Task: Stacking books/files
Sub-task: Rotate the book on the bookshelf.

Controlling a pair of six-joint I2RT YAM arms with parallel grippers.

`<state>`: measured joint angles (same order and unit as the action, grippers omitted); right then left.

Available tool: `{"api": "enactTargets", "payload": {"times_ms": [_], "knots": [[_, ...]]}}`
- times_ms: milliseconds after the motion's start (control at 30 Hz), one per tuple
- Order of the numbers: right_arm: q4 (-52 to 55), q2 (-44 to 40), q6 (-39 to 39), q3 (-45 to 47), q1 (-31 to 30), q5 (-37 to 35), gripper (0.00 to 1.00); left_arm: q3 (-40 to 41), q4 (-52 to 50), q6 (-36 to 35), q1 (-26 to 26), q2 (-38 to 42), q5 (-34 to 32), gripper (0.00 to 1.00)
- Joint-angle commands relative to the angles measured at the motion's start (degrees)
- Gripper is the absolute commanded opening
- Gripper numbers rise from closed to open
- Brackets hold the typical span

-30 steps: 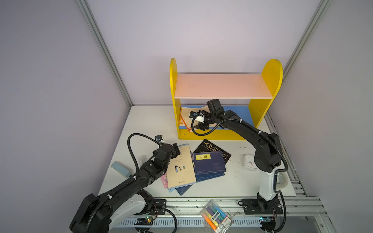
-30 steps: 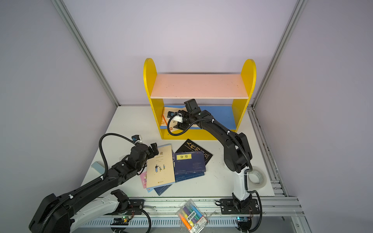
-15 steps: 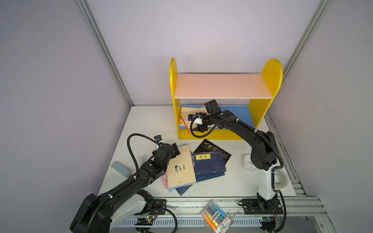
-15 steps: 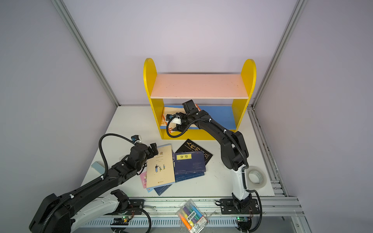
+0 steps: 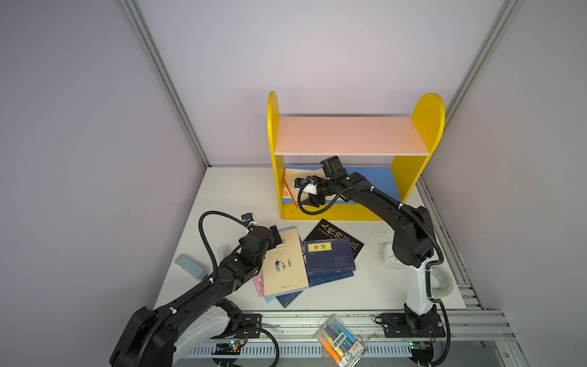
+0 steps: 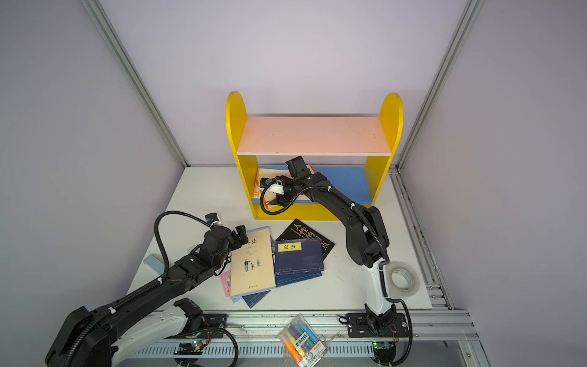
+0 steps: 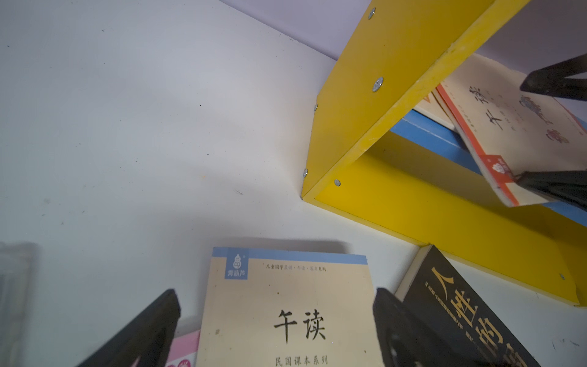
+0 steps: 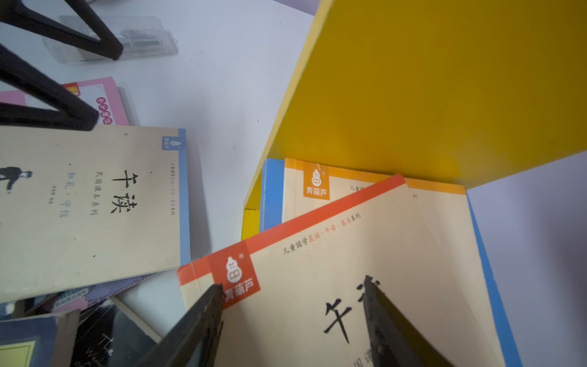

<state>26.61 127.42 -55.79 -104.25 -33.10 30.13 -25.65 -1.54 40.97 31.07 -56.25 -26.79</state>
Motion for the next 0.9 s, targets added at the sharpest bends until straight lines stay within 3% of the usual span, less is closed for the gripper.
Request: {"api": "enactTargets", "payload": {"times_ms": [0,267,733,867], "knots": [[3.0,-1.8,-4.4,1.3,-0.1,2.7,0.72,0.2,1.4,-0.2,-0.5,0.0,0.3,0.98],[4.8,0.3,-5.4,0.9,-0.1,-1.4,0.72,-0.5,2.5,-0.6,-1.2,-1.6,1.9,0.98],[-3.3,3.3,10.0,-3.4,-0.3,-2.2,0.73,-2.3,3.4,-1.5,-1.9,-3.7,3.6,0.98],[-3.4,2.4,10.5,-2.5,-0.6,-0.8,0.73,-2.5,4.1,-1.5,-2.0,-4.6,4.5,0.98]]}}
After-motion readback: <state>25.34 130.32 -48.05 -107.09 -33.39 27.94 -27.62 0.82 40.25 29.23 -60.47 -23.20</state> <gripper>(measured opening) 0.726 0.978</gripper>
